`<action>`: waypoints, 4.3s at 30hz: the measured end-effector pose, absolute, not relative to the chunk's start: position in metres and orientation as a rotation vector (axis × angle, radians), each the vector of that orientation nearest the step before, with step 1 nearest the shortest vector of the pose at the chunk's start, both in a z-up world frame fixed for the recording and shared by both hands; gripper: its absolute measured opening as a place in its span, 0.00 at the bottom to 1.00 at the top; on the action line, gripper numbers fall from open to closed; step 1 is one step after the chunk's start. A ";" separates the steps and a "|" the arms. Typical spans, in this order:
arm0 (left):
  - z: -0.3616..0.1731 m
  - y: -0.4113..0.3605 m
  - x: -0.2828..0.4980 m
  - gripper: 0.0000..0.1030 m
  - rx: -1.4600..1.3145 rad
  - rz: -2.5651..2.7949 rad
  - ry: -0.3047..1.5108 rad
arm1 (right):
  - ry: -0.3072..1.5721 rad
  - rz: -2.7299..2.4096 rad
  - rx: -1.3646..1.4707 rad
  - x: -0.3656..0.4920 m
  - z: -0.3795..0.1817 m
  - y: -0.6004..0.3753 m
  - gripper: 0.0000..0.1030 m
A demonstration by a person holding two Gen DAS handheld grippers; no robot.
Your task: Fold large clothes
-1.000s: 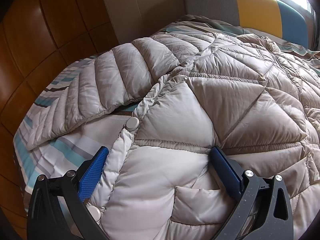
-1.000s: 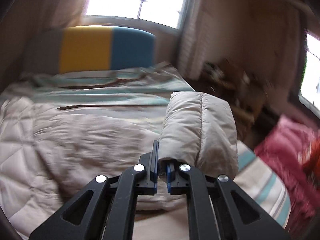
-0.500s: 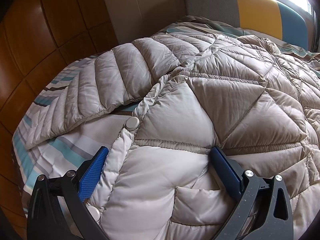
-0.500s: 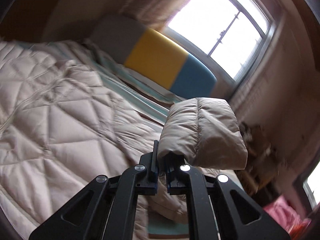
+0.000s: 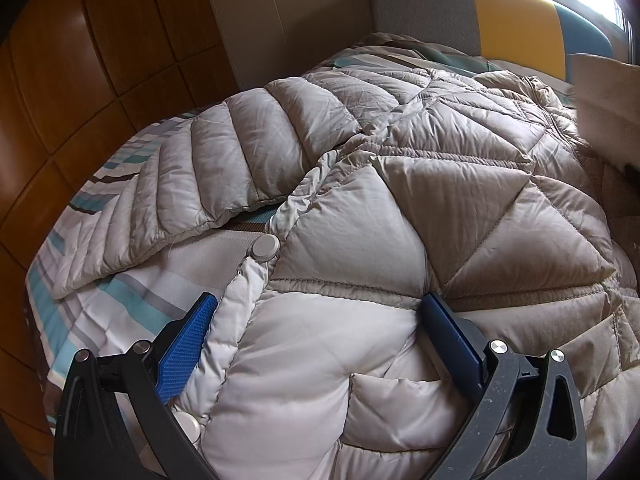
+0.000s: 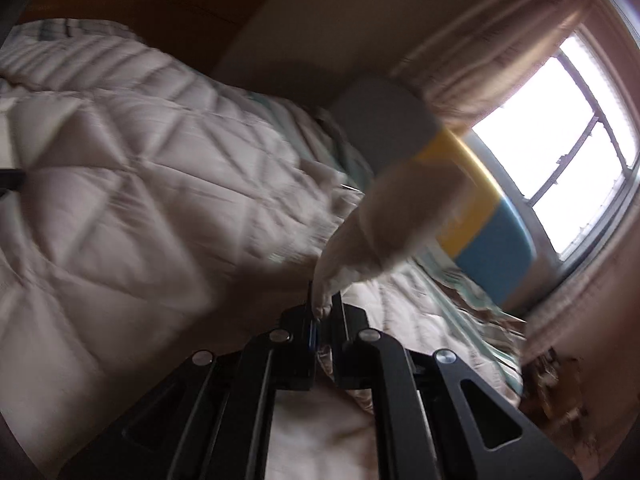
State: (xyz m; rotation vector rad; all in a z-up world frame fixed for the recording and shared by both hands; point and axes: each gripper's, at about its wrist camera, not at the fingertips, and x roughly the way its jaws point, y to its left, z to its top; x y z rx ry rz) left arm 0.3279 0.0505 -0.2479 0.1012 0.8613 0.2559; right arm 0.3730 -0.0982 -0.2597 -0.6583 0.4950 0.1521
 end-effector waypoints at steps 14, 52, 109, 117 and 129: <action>-0.247 0.051 0.328 0.97 0.094 0.253 0.862 | 0.439 0.111 -0.078 0.342 -0.189 -0.218 0.63; -0.258 -0.101 0.452 0.97 0.140 -0.009 0.856 | 0.739 -0.106 0.202 0.378 -0.266 -0.311 0.33; -0.254 -0.088 0.471 0.97 0.110 -0.003 0.850 | 0.661 -0.192 0.289 0.407 -0.244 -0.345 0.34; -0.255 -0.087 0.468 0.97 0.104 -0.004 0.849 | 0.784 -0.148 0.212 0.403 -0.268 -0.310 0.35; -0.225 -0.039 0.448 0.97 -0.115 -0.194 0.818 | 0.793 -0.170 0.174 0.409 -0.278 -0.305 0.36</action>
